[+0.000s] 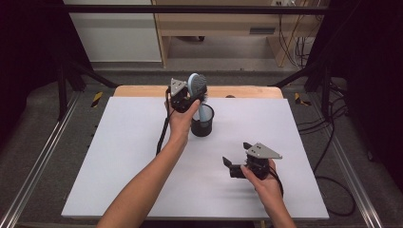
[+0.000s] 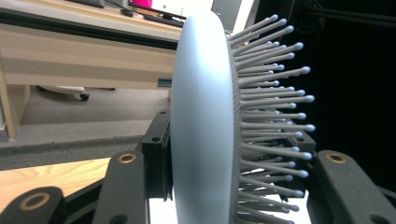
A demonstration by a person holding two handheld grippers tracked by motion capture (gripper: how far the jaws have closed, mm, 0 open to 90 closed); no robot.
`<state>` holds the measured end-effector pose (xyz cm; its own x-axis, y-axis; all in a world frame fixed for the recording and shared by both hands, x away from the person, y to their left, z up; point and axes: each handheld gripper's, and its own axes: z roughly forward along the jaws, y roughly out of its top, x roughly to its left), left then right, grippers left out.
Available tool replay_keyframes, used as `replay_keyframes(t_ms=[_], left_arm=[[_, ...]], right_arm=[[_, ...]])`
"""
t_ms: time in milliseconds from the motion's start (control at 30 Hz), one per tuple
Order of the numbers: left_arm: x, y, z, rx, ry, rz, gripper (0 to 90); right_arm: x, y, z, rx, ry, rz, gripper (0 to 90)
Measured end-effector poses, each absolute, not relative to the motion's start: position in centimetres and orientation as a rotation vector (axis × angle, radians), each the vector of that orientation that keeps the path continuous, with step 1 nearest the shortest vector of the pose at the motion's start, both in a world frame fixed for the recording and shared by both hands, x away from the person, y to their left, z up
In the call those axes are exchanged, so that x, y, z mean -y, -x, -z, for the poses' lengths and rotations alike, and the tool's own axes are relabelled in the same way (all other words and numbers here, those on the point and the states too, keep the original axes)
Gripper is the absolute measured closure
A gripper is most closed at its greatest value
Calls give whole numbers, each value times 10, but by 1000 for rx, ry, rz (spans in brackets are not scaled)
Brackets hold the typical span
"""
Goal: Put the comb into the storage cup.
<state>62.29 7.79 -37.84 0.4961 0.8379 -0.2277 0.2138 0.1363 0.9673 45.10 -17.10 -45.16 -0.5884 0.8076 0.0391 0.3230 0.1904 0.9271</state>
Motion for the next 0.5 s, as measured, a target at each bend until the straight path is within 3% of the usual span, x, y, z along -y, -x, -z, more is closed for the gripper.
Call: replay_keyframes(t_ms=[500], left_arm=[[-72, -624, 386, -1000, -1406, -565, 489]], right_arm=[[170, -451, 452, -2020, -1050, -1385, 51]])
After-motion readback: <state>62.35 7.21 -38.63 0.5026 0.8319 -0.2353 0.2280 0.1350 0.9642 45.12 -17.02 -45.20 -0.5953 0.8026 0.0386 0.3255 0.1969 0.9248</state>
